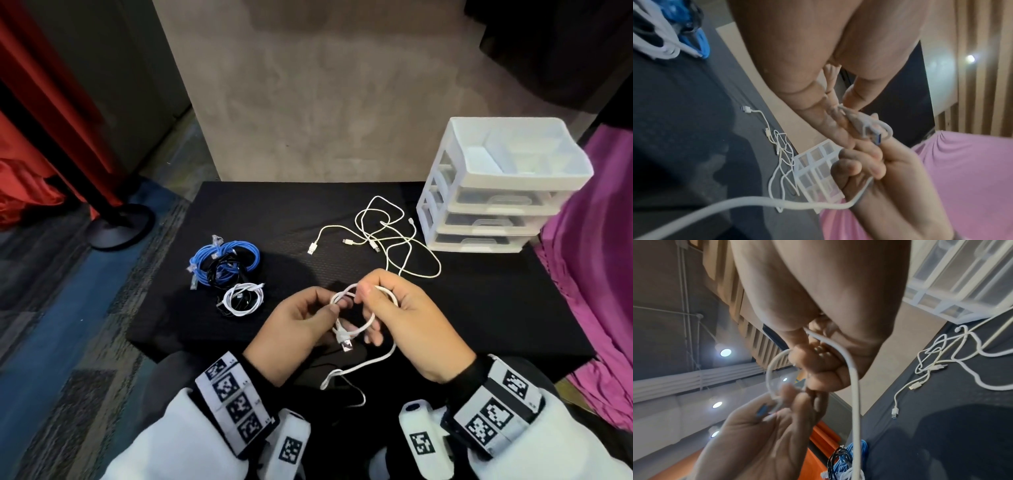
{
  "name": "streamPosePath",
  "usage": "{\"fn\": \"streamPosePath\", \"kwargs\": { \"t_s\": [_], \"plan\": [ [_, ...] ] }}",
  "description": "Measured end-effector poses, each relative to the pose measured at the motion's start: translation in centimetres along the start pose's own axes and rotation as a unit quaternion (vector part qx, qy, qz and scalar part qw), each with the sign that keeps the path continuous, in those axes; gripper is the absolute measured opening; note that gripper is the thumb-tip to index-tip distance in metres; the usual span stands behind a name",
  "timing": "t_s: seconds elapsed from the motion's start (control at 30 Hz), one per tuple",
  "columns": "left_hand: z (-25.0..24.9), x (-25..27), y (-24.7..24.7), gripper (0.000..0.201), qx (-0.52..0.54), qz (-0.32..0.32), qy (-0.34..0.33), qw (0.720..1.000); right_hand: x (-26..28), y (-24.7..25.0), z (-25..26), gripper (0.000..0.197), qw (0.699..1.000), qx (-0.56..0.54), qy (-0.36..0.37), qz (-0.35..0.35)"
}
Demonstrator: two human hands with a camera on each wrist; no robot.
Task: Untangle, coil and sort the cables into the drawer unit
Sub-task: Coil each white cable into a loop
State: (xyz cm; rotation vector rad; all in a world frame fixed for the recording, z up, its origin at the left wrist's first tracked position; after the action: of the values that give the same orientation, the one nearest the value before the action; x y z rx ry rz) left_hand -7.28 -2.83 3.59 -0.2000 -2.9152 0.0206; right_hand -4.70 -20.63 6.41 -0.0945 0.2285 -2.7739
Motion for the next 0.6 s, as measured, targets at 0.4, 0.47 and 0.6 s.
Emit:
{"fn": "streamPosePath", "kwargs": {
  "t_s": [0.4, 0.47, 0.6],
  "plan": [
    [-0.7, 1.5, 0.1, 0.011, 0.024, 0.055, 0.002, 0.998, -0.3, 0.1, -0.8, 0.018, 0.993, -0.093, -0.063, -0.022],
    [-0.8, 1.4, -0.1, 0.01, 0.011, 0.057, -0.02, 0.998, -0.3, 0.0, -0.9, 0.018, 0.989, -0.121, -0.084, -0.021],
    [-0.8, 1.4, 0.0, 0.013, 0.016, 0.09, -0.014, 0.996, -0.4, 0.5, -0.9, 0.016, 0.981, -0.153, -0.12, -0.005]
  ]
}}
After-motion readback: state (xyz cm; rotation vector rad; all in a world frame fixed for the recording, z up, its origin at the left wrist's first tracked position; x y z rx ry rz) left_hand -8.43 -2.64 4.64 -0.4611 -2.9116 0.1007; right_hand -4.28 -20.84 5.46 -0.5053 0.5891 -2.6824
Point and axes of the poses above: each hand's wrist, its own x-axis away from the middle knuckle, its own y-axis out of the back of the hand, z = x × y, the point moved 2 cm from there along -x, towards the middle knuckle, and after that the axes turned 10 degrees about -x, right-handed, at the moved point
